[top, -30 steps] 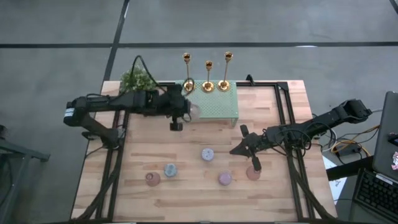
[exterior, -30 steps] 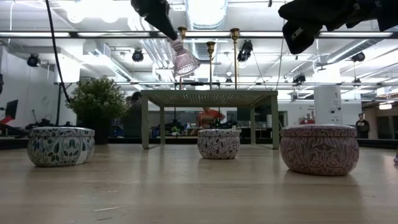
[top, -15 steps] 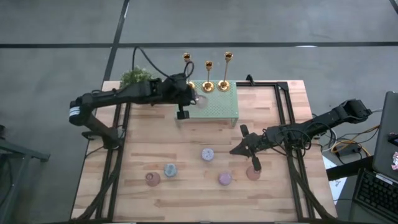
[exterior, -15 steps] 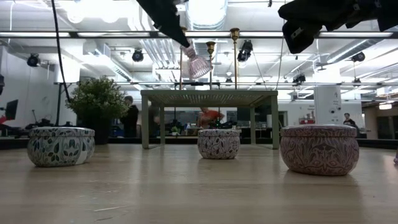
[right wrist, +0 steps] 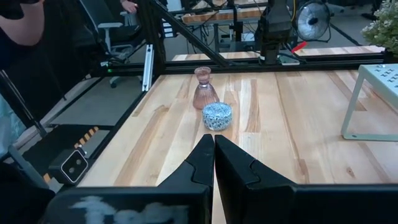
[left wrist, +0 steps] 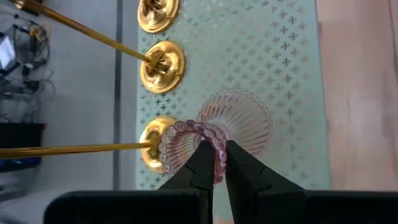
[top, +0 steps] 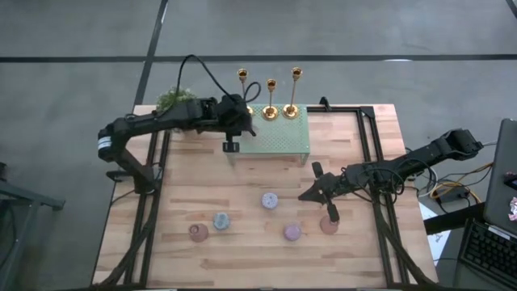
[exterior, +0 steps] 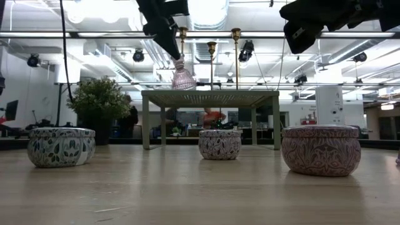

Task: Stock candles and vases on shelf
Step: Put the top pink vase on the shelf

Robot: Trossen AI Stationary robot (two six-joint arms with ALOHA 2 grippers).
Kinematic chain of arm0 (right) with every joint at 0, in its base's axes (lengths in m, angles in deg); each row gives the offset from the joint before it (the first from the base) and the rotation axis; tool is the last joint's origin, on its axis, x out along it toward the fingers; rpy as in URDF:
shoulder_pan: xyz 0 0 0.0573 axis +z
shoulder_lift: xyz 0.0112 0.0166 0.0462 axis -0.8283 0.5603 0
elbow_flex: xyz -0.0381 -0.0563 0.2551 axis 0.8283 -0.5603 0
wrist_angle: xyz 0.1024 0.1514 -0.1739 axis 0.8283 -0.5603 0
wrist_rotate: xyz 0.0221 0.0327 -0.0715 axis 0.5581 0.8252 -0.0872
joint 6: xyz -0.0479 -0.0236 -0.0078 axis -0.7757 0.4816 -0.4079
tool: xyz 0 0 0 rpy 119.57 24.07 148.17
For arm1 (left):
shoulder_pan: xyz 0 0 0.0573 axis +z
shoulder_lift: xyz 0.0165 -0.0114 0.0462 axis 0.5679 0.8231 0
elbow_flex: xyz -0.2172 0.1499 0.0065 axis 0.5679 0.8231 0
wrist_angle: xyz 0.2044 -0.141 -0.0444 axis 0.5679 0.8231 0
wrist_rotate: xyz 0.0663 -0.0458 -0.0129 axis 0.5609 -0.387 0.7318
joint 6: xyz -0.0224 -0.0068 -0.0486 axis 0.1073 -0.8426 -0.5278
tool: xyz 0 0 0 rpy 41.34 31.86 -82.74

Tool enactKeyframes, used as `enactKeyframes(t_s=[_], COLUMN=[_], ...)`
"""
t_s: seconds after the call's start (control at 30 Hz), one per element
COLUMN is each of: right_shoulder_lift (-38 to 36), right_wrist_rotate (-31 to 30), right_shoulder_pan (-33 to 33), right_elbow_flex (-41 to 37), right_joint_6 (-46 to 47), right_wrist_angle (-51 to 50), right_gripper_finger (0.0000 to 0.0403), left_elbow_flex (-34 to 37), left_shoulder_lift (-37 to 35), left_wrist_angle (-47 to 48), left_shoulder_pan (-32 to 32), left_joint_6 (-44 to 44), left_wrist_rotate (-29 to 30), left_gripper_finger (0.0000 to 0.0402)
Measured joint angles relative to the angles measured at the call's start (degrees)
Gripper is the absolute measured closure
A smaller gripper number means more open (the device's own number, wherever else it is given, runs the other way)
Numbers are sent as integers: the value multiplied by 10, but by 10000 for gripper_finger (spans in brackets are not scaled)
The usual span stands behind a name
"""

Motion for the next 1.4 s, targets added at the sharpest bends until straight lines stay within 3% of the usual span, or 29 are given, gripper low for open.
enactKeyframes(t_s=[0.9, 1.17, 1.4], right_shoulder_lift=[0, 0, 0], right_wrist_rotate=[0, 0, 0], right_shoulder_pan=[0, 0, 0], right_elbow_flex=[0, 0, 0], right_joint_6=[4, 3, 4], right_wrist_angle=[0, 0, 0], right_gripper_finger=[394, 394, 394], left_elbow_flex=[-3, -3, -2], left_shoulder_lift=[30, 30, 30], left_wrist_angle=[24, 19, 12], left_shoulder_pan=[22, 22, 22], left_joint_6=[49, 44, 34], left_wrist_rotate=[35, 32, 31], left_gripper_finger=[375, 345, 341])
